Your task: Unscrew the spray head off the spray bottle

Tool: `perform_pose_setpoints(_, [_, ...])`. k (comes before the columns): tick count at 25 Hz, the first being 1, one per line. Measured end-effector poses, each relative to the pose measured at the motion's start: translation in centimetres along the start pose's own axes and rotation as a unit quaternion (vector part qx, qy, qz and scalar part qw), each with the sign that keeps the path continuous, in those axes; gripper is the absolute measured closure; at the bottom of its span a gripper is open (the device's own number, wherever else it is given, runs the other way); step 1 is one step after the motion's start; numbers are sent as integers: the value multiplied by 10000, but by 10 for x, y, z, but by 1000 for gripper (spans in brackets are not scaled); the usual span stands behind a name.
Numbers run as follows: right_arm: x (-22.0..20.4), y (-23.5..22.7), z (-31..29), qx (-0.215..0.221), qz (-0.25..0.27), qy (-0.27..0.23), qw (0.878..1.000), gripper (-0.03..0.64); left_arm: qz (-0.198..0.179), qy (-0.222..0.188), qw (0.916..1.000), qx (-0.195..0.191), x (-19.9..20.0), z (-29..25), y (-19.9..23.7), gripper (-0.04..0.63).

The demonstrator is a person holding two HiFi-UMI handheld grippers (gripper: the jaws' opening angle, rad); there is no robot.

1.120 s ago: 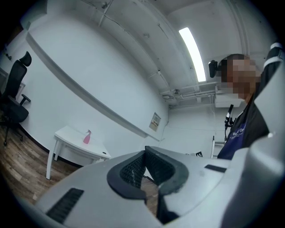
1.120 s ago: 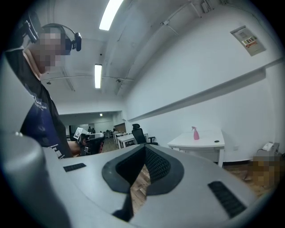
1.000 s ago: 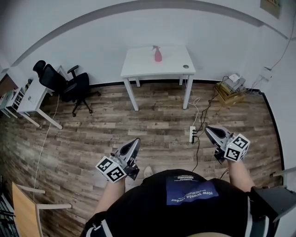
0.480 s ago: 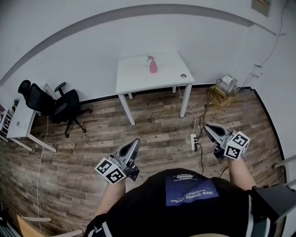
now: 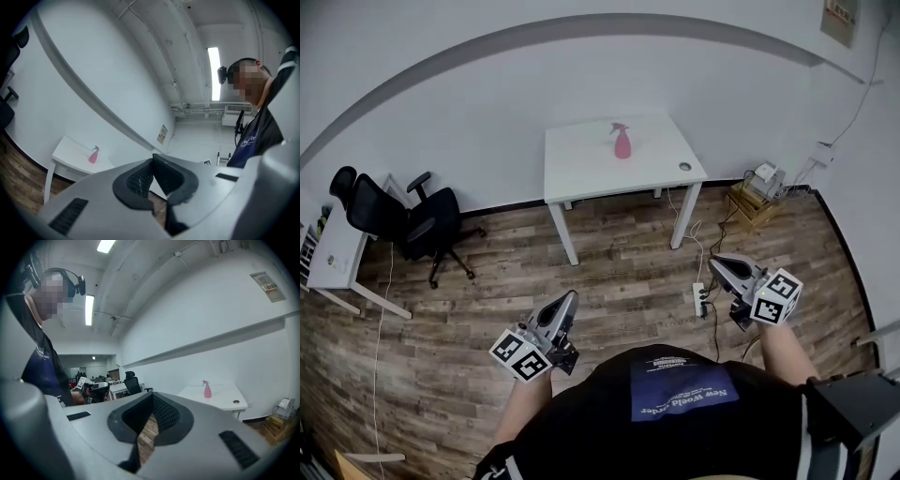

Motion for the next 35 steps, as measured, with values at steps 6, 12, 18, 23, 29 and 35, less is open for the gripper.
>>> perform_pose_setpoints(6, [-2, -17, -41, 309, -58, 46, 9995, 623, 150, 49, 9994, 299, -3, -6, 27, 600])
perform_pose_setpoints(12, [-14, -80, -72, 580, -189, 184, 9980, 623, 100, 23, 9991, 404, -9, -59, 44, 600])
perform_pose_setpoints(18, [18, -158, -109, 1050, -16, 29, 9945, 623, -12, -145, 9960, 881, -14, -122, 69, 600])
perform_pose_setpoints(23, [38, -230, -125, 1303, 49, 11, 9915, 623, -145, -135, 9968, 775, -18, -212, 85, 600])
perform_pose_setpoints(29, [37, -307, -126, 1261, -117, 14, 9919, 623, -199, 114, 9970, 735, -33, -285, 99, 600])
perform_pose_setpoints(35, [25, -341, -129, 1151, -299, 51, 9929, 623, -137, 299, 9972, 671, -35, -319, 121, 600])
Point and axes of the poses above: the fingertips, and each gripper's own axes: z backward along the fingers, y to its left, x out of its top, the point moved 6 cm from there along z, backward along the fingers, and after that the axes turned 6 degrees about -x, right-handed, at the moved point
